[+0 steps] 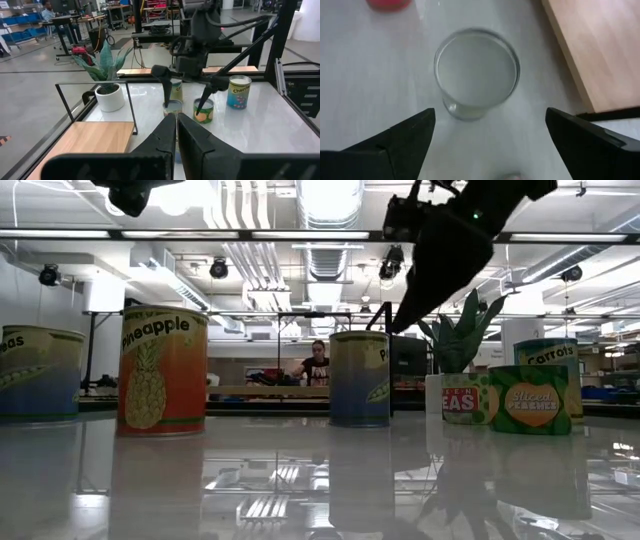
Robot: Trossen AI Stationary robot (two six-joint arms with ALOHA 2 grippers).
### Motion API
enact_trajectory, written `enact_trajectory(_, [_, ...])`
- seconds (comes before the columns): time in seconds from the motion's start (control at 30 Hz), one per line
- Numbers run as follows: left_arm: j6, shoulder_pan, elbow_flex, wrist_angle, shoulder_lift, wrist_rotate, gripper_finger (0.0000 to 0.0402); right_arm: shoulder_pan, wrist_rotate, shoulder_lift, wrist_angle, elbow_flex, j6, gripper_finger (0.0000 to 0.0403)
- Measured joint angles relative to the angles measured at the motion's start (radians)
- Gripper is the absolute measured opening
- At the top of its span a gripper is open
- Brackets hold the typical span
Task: Pick and place cans onto a shelf
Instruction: Put the right canned peas on the shelf
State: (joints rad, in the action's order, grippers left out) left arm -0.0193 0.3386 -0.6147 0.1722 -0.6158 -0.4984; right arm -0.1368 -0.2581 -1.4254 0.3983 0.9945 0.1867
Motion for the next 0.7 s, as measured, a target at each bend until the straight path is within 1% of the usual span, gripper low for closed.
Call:
enact_trajectory(0.1, [0.001,0.0,0.0,0.0,0.0,0.0,0.0,0.009,0.01,0.0,-0.066,-0.018,-0.004,0.0368])
enact_trajectory(0.23, [0.002,0.0,0.0,0.0,0.0,0.0,0.0,0.026,0.053,0.0,-0.137,-0.054,-0.004,0.0368])
enact_trajectory(0.37, [0.002,0.0,0.0,0.0,0.0,0.0,0.0,0.033,0.057,-0.017,-0.156,-0.067,-0.004,0.0368])
enact_trajectory(0.43, [0.002,0.0,0.0,0.0,0.0,0.0,0.0,0.033,0.066,-0.044,-0.165,-0.067,-0.006,0.0368])
enact_trajectory(0.5, [0.003,0.0,0.0,-0.002,0.0,0.0,0.0,0.033,0.097,-0.083,-0.209,-0.067,-0.017,0.0368])
enact_trajectory(0.6, [0.003,0.0,0.001,-0.003,-0.001,0.0,0.0,0.033,0.101,-0.151,-0.256,-0.06,-0.033,0.0368])
enact_trajectory(0.7, [0.003,0.0,0.001,-0.004,-0.004,0.0,0.0,0.04,0.101,-0.199,-0.258,-0.019,-0.054,0.0368])
